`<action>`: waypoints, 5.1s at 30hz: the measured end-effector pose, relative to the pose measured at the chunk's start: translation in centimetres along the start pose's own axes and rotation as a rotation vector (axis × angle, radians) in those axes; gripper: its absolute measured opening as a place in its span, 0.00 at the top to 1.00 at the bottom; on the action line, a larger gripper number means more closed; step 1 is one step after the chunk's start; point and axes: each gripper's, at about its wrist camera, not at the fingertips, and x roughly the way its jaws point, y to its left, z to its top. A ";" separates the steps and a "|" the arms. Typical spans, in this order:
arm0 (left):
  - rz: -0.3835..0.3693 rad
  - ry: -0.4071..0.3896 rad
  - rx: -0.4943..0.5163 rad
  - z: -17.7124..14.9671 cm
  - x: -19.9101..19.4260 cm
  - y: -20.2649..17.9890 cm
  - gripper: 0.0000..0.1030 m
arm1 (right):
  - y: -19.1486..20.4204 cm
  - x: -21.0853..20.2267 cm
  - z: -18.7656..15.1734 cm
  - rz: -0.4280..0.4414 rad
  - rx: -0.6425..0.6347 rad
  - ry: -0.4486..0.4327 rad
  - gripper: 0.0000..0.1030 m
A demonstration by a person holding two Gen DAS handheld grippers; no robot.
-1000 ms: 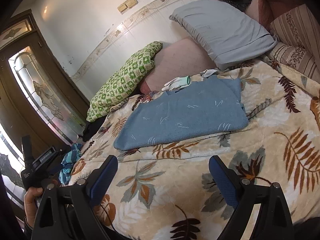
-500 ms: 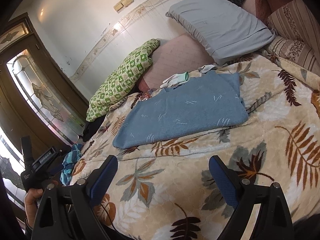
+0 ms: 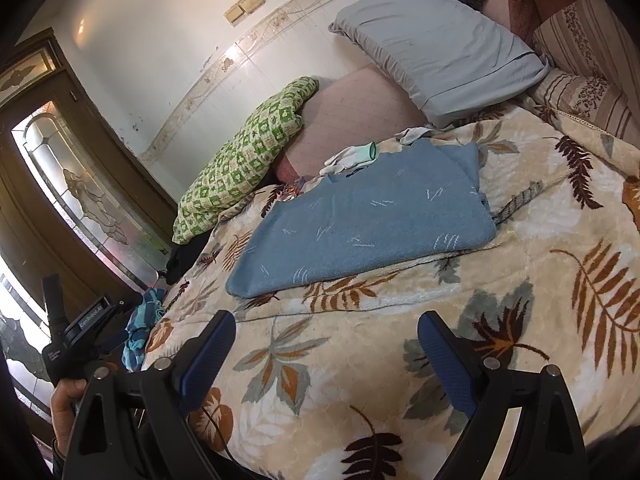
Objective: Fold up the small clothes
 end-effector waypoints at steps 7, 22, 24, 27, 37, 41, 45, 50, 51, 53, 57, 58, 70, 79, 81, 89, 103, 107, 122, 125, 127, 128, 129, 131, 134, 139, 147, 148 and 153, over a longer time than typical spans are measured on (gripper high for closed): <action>0.001 0.008 0.001 0.0 0.3 0.1 0.00 | 0.1 0.1 -0.2 0.001 0.004 0.003 0.08; 0.007 0.003 -0.006 -0.1 0.0 0.2 0.00 | -0.1 0.2 0.0 0.011 0.002 0.002 0.08; 0.008 0.006 -0.007 -0.1 0.2 0.2 0.00 | -0.2 0.3 -0.1 0.013 0.003 0.007 0.08; 0.015 0.010 -0.005 -0.2 0.5 0.1 0.00 | -0.6 0.6 -0.1 0.019 0.015 0.013 0.09; 0.024 0.042 0.099 1.5 5.1 -3.8 0.00 | -8.6 3.2 1.6 0.094 0.347 0.018 0.08; 0.024 0.061 0.190 2.6 9.1 -7.4 0.00 | -15.6 5.8 4.0 0.144 0.621 -0.013 0.08; 0.043 0.098 0.228 3.0 13.9 -9.9 0.00 | -18.8 10.1 6.2 0.174 0.697 0.045 0.09; 0.067 0.117 0.270 3.0 17.6 -10.7 0.00 | -20.2 13.5 6.5 0.148 0.745 0.051 0.13; 0.068 0.118 0.273 3.0 18.1 -10.7 0.00 | -20.4 13.9 6.7 0.141 0.745 0.050 0.14; 0.075 0.116 0.272 2.9 19.1 -10.5 0.00 | -20.9 15.2 7.1 0.080 0.748 0.080 0.19; 0.065 0.147 0.275 2.7 21.1 -9.9 0.00 | -20.8 16.0 7.4 0.011 0.731 0.104 0.34; 0.054 0.150 0.276 2.7 21.2 -9.8 0.00 | -20.7 15.8 7.4 -0.014 0.746 0.111 0.37; 0.013 0.121 0.348 0.9 22.5 -9.4 0.00 | -19.3 17.0 7.8 -0.156 0.688 0.120 0.70; 0.005 0.299 0.430 -0.4 26.7 -9.5 0.00 | -12.2 16.8 12.0 -0.378 0.348 0.135 0.82; -0.027 0.320 0.384 0.2 26.3 -8.8 0.00 | -10.1 16.6 13.1 -0.376 0.313 0.105 0.83; -0.125 0.135 -0.092 7.5 19.5 2.9 0.00 | 6.7 21.3 16.3 -0.244 0.012 0.051 0.90; 0.067 0.099 -0.447 9.7 19.1 16.7 0.00 | 21.7 39.6 2.1 -0.046 -0.259 0.379 0.70; 0.052 0.084 -0.395 10.0 19.1 15.1 0.00 | 21.8 37.8 2.3 0.071 -0.236 0.431 0.43; -0.479 0.420 -0.340 5.9 25.0 5.5 0.06 | 9.9 26.3 9.1 0.128 0.081 0.189 0.32; -0.434 0.417 -0.337 5.5 25.5 4.5 0.08 | 8.8 26.3 9.1 0.160 0.090 0.190 0.32; -0.413 0.420 -0.351 5.4 25.8 4.4 0.08 | 8.1 27.0 9.3 0.179 0.112 0.191 0.32; -0.410 0.425 -0.377 5.5 26.1 4.5 0.08 | 7.8 27.4 9.3 0.190 0.124 0.193 0.32; -0.414 0.426 -0.392 5.4 26.2 4.6 0.08 | 7.4 28.0 9.5 0.203 0.138 0.202 0.32; -0.398 0.436 -0.400 5.6 26.5 4.5 0.22 | 6.1 27.9 9.6 0.223 0.156 0.206 0.32; -0.410 0.414 -0.372 6.6 25.8 3.8 0.29 | 5.3 28.5 9.7 0.255 0.170 0.212 0.32; -0.385 0.342 -0.379 7.0 22.2 4.3 0.29 | 4.2 29.6 9.6 0.302 0.212 0.220 0.32; -0.344 0.355 -0.307 6.8 22.9 1.9 0.28 | 3.8 30.9 9.3 0.344 0.229 0.227 0.32; -0.334 0.370 -0.317 6.5 23.7 1.9 0.28 | 3.7 30.9 9.3 0.347 0.233 0.229 0.32; -0.266 0.408 -0.361 5.2 26.4 2.3 0.28 | 3.5 31.0 9.4 0.356 0.234 0.237 0.32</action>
